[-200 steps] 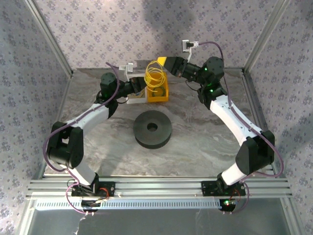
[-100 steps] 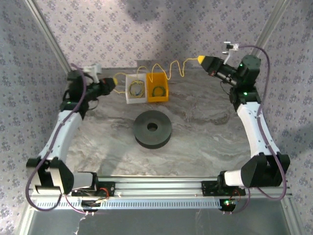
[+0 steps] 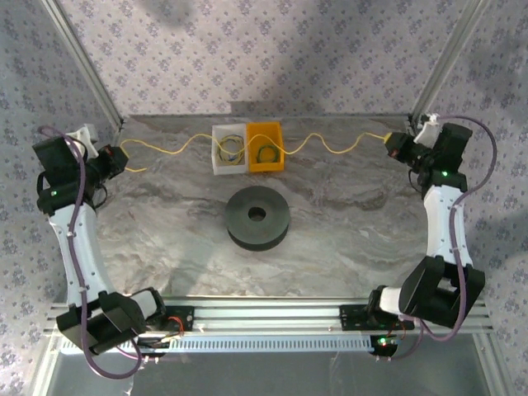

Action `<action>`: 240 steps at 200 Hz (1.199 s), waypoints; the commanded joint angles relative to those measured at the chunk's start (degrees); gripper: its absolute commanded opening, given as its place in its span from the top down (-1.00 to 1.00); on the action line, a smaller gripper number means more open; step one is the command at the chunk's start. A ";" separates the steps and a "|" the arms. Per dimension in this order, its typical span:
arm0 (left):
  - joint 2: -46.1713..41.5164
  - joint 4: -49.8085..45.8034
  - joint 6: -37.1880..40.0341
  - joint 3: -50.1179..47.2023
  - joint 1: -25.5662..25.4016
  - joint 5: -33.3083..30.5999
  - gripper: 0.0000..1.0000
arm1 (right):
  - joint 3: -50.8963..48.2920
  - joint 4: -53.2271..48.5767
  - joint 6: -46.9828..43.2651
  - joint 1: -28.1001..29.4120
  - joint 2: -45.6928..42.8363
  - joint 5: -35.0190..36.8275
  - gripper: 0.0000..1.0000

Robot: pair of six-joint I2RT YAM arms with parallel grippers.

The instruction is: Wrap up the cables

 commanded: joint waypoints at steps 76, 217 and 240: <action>4.70 -4.57 -1.23 11.66 15.82 1.73 1.00 | -0.85 -2.14 -4.38 -12.61 8.40 9.33 1.00; 13.21 -1.81 -10.00 26.48 29.04 2.83 1.00 | -2.25 2.51 0.72 -19.61 14.43 4.50 1.00; 14.27 -2.76 -9.50 28.24 29.48 2.31 1.00 | -2.82 3.42 1.63 -20.31 14.60 3.59 1.00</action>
